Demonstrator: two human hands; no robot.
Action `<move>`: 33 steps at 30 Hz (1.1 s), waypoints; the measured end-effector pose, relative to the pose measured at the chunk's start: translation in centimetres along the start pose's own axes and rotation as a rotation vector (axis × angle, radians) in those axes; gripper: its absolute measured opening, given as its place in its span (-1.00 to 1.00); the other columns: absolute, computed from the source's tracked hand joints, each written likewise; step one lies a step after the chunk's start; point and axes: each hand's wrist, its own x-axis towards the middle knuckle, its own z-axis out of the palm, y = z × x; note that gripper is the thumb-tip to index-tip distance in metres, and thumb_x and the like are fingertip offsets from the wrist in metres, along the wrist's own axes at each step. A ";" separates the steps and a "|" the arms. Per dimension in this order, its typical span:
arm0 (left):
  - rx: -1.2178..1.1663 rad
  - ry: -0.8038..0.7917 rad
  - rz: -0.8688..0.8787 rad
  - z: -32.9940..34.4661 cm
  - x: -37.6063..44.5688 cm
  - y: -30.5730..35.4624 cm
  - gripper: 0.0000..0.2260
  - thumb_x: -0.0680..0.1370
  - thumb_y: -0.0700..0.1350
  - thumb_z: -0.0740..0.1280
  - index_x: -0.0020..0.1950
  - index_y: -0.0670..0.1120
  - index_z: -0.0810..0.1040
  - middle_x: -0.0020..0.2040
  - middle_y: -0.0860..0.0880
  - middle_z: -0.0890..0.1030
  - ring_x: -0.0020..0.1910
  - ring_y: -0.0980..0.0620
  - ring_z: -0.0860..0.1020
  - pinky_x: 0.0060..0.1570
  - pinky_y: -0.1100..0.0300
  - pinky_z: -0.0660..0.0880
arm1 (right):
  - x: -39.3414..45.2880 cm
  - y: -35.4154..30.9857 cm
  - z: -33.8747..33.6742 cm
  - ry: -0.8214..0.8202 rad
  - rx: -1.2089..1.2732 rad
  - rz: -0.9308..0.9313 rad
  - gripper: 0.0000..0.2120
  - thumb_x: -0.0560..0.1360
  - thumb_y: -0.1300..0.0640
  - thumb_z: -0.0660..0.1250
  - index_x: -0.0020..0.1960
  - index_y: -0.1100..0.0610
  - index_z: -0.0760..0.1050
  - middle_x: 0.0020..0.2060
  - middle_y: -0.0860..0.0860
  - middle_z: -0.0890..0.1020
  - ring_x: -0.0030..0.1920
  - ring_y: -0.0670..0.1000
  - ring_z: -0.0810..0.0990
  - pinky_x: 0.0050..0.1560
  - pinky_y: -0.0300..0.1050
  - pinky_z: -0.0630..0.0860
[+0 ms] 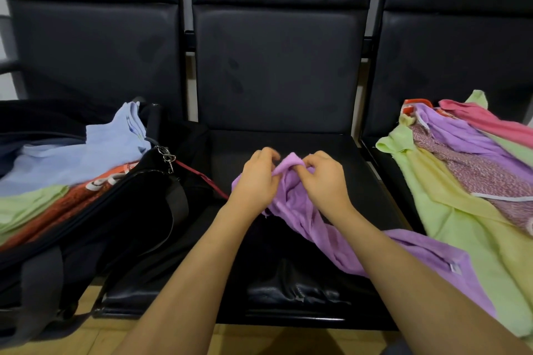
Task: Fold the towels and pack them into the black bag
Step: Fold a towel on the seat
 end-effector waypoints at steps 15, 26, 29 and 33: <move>-0.412 0.205 -0.147 -4.4 0.0 4.4 -0.85 0.58 -0.07 0.27 -0.04 -0.15 0.50 -0.25 0.04 0.55 -0.30 0.15 0.48 -0.26 0.29 0.43 | 0.1 -2.4 -4.9 0.222 0.334 0.046 -0.77 0.55 0.28 0.22 0.15 0.17 0.56 0.08 0.02 0.60 0.07 -0.09 0.53 0.06 -0.42 0.39; -0.224 0.399 -0.065 -11.7 5.4 11.6 -0.84 0.62 -0.08 0.17 0.00 -0.17 0.42 -0.20 0.03 0.48 -0.28 0.14 0.44 -0.39 0.34 0.30 | 4.5 -8.6 -14.1 0.347 0.189 -0.038 -0.55 0.51 0.37 0.12 0.38 0.20 0.38 0.31 0.15 0.41 0.30 0.09 0.40 0.12 -0.37 0.22; -0.180 0.413 -0.023 -13.1 6.2 12.6 -0.83 0.62 -0.06 0.16 0.03 -0.15 0.43 -0.13 0.00 0.51 -0.23 0.07 0.48 -0.31 0.21 0.38 | 5.5 -9.4 -15.5 0.419 0.080 -0.092 -0.64 0.51 0.38 0.10 0.23 0.26 0.50 0.17 0.20 0.48 0.16 0.15 0.50 -0.09 -0.45 0.23; -0.133 0.434 0.024 -15.1 6.7 13.4 -0.82 0.62 -0.05 0.16 0.04 -0.14 0.45 -0.14 -0.02 0.53 -0.16 -0.03 0.54 -0.17 0.05 0.52 | 6.1 -9.8 -17.5 0.462 0.040 -0.185 -0.75 0.48 0.42 0.10 -0.03 0.29 0.54 -0.05 0.10 0.41 -0.12 0.01 0.42 -0.20 -0.34 0.23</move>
